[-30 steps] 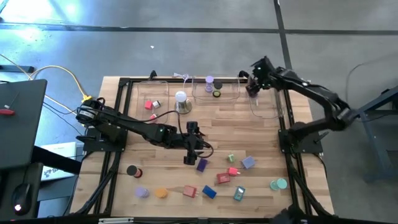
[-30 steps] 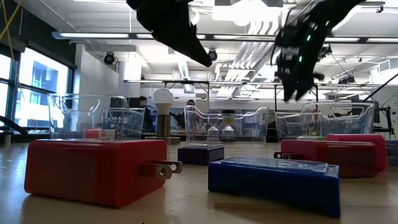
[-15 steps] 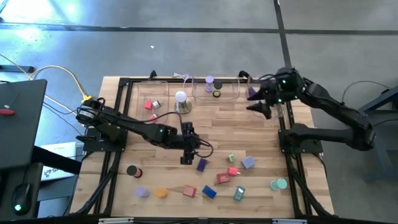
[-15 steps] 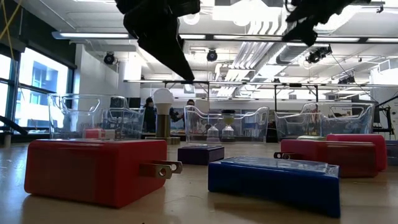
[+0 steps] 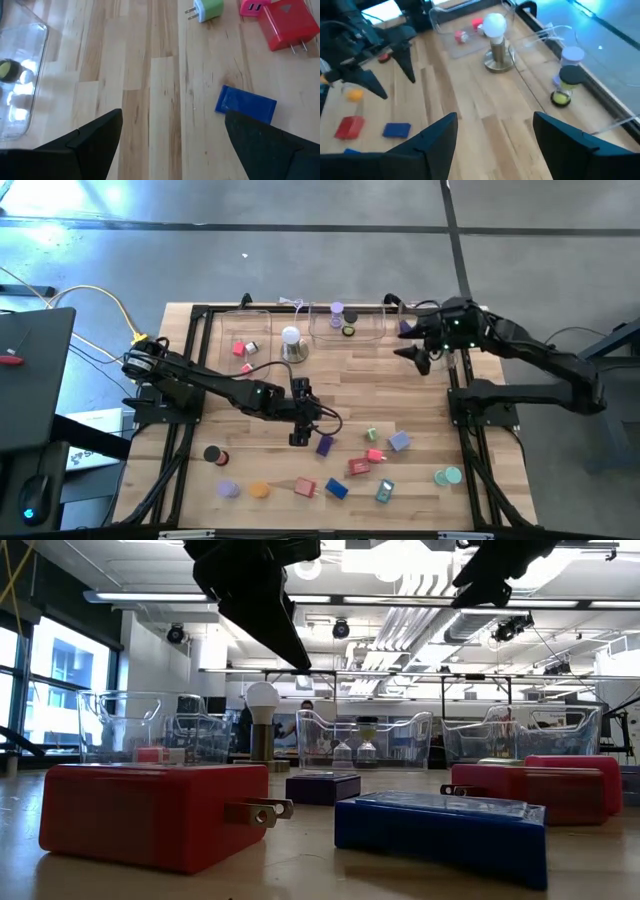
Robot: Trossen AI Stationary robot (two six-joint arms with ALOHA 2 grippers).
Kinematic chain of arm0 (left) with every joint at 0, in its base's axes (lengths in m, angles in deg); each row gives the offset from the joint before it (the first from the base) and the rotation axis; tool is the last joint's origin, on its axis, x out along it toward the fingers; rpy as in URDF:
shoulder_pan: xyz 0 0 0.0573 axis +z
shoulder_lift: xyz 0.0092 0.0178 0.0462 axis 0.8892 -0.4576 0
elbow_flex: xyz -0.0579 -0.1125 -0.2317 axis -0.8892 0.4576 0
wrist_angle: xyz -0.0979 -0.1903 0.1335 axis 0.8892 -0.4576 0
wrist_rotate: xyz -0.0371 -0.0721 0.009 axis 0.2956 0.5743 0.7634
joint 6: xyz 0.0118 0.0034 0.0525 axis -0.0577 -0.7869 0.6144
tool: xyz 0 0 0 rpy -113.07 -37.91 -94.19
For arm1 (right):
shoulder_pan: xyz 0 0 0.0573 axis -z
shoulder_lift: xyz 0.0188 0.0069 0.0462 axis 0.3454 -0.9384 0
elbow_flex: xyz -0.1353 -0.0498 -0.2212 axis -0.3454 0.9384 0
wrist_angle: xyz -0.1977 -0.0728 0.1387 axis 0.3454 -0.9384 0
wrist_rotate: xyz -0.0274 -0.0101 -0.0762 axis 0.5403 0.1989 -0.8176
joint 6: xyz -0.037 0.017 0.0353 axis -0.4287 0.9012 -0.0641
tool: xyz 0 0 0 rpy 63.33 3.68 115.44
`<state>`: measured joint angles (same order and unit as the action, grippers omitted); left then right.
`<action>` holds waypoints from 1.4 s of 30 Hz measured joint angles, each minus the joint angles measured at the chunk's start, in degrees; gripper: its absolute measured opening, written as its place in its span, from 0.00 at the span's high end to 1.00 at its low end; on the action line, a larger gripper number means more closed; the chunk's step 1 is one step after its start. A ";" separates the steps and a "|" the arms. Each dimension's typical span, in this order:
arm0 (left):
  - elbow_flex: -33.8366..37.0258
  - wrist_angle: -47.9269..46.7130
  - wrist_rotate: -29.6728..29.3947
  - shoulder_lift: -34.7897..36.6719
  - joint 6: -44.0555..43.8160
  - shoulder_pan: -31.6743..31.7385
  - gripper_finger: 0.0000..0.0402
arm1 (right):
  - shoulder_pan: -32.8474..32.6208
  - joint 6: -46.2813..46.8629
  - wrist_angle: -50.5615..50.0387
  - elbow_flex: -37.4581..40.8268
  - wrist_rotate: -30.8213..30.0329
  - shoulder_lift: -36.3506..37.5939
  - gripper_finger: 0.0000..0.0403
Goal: Pick & Place Office items
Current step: Put the light blue charger adapter into the left transparent bin
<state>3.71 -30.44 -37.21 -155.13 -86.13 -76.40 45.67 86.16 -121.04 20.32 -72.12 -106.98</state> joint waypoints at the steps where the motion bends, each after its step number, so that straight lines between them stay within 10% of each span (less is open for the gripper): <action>1: 0.00 0.00 0.00 0.00 0.02 0.00 0.14 | -0.04 0.56 0.01 0.00 0.43 -0.24 0.38; 16: 0.00 -0.35 -0.02 0.00 -0.28 0.00 0.14 | -9.06 -1.17 4.08 0.00 16.05 -6.73 0.29; 26: 0.00 -0.37 -0.02 0.00 -0.44 0.00 0.14 | -17.50 -0.13 5.21 0.00 12.59 -13.14 0.02; 35: 0.00 -0.87 -0.03 0.00 -1.11 0.00 0.14 | -25.92 0.28 -3.88 0.00 13.73 -17.91 0.09; 42: 0.02 -1.03 -0.04 0.00 -1.51 0.00 0.14 | -35.79 4.61 -7.48 0.00 2.80 -22.22 0.11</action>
<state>3.73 -31.47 -37.25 -155.13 -87.64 -76.40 9.88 90.78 -128.52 20.32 -69.32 -129.20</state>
